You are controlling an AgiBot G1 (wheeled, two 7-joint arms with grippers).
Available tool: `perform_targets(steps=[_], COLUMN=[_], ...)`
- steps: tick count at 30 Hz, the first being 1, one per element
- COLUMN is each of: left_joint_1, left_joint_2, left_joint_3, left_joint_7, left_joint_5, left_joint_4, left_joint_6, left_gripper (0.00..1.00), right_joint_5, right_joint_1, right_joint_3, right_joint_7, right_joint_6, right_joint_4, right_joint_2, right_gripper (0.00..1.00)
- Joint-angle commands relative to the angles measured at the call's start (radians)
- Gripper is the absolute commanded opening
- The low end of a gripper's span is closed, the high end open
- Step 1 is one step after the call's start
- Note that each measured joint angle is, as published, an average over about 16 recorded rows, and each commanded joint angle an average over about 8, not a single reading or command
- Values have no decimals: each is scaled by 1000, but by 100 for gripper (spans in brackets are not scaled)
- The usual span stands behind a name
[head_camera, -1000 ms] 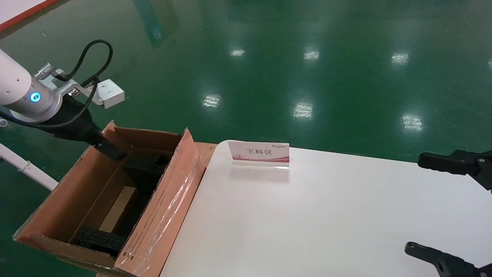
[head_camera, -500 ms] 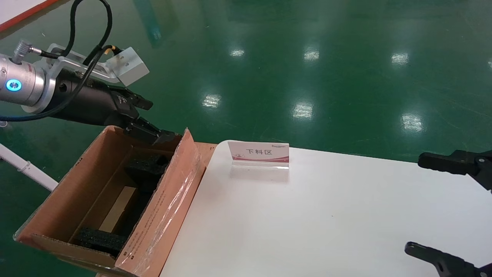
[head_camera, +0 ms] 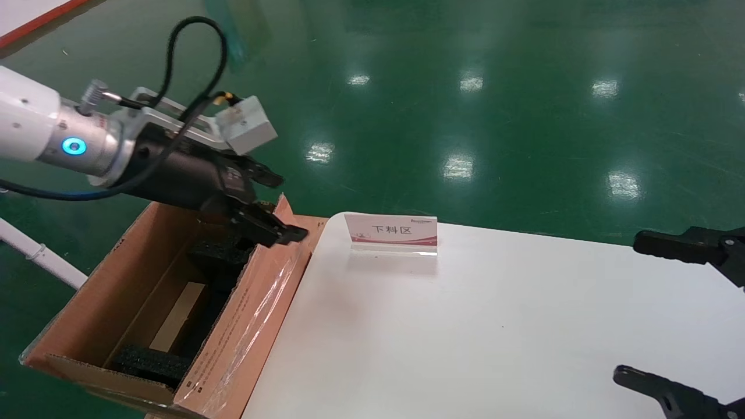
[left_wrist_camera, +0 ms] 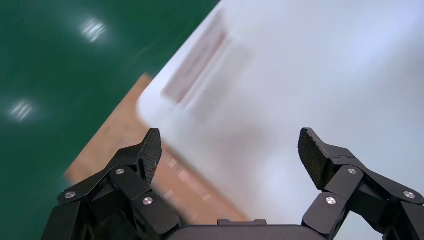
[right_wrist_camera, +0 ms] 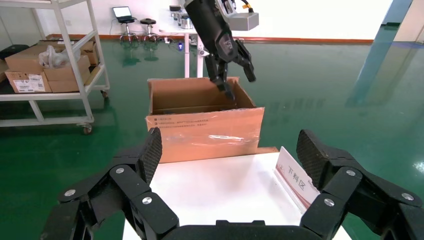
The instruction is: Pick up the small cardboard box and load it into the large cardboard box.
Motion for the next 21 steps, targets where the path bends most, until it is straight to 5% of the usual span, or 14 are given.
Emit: perform_targets(steps=[1, 21], left_joint_1=[55, 599], left_joint_2=[5, 50], left_joint_3=[-67, -736], left_joint_7=[25, 278], left_joint_5=[-14, -151], left_joint_4=[2, 24], left_joint_6=[18, 196], left_gripper=[100, 100], right_joint_5=[0, 1], right_joint_1=[0, 0], right_joint_3=[0, -1], right_joint_7=[0, -1], right_joint_6=[0, 0], right_joint_4=[0, 0], right_joint_2=[0, 0], right_gripper=[100, 100])
